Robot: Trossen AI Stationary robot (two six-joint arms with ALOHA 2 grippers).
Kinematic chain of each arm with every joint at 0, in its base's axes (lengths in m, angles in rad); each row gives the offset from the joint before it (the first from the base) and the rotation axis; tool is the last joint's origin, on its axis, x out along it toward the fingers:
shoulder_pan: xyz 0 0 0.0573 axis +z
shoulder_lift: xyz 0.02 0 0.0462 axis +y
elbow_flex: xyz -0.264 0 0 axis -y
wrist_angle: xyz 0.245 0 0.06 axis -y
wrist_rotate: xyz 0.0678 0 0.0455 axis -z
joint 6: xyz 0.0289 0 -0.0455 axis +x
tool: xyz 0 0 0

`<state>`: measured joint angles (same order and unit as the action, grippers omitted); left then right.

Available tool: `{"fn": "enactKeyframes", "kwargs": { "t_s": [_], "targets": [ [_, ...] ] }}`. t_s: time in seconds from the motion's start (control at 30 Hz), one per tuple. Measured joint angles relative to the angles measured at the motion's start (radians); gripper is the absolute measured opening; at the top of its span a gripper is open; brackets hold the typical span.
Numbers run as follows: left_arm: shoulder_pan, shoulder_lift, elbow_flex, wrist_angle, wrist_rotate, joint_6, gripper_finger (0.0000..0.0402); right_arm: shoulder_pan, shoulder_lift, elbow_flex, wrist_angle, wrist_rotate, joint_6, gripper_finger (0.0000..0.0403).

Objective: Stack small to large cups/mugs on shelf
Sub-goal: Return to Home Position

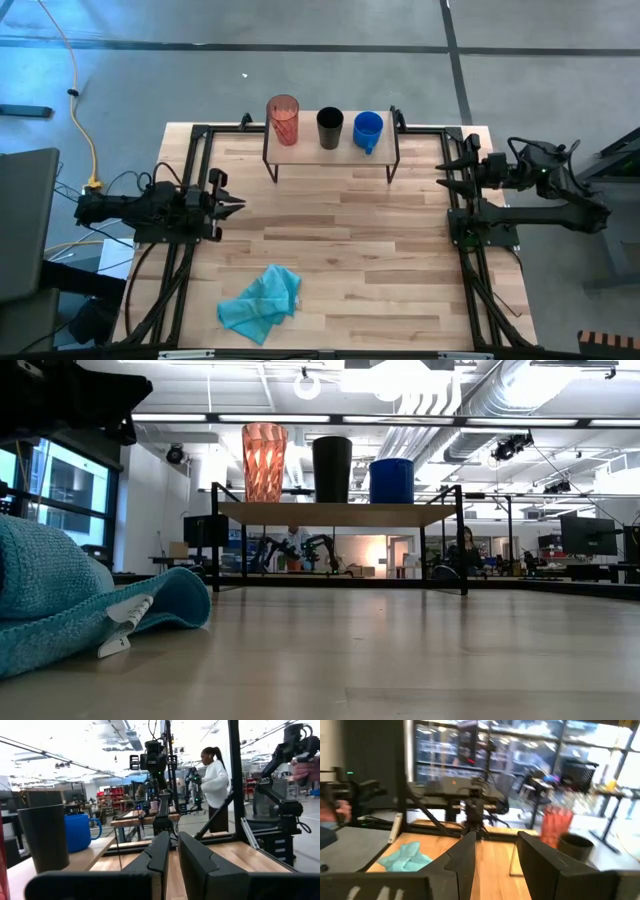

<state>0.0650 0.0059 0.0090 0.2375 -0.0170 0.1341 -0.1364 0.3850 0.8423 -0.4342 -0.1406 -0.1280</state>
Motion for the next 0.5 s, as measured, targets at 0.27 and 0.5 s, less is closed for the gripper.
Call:
{"fn": "enactKeyframes", "kwargs": {
  "t_s": [0.27, 0.5],
  "targets": [
    [0.0, 0.0, 0.0, 0.042, -0.002, -0.028, 0.0033, 0.0, -0.097, -0.219, 0.311, -0.156, -0.08, 0.0136],
    [0.0, 0.0, 0.0, 0.067, -0.002, -0.056, 0.0033, 0.0, -0.204, -0.438, 0.691, -0.15, -0.007, 0.0136]
  ]
}}
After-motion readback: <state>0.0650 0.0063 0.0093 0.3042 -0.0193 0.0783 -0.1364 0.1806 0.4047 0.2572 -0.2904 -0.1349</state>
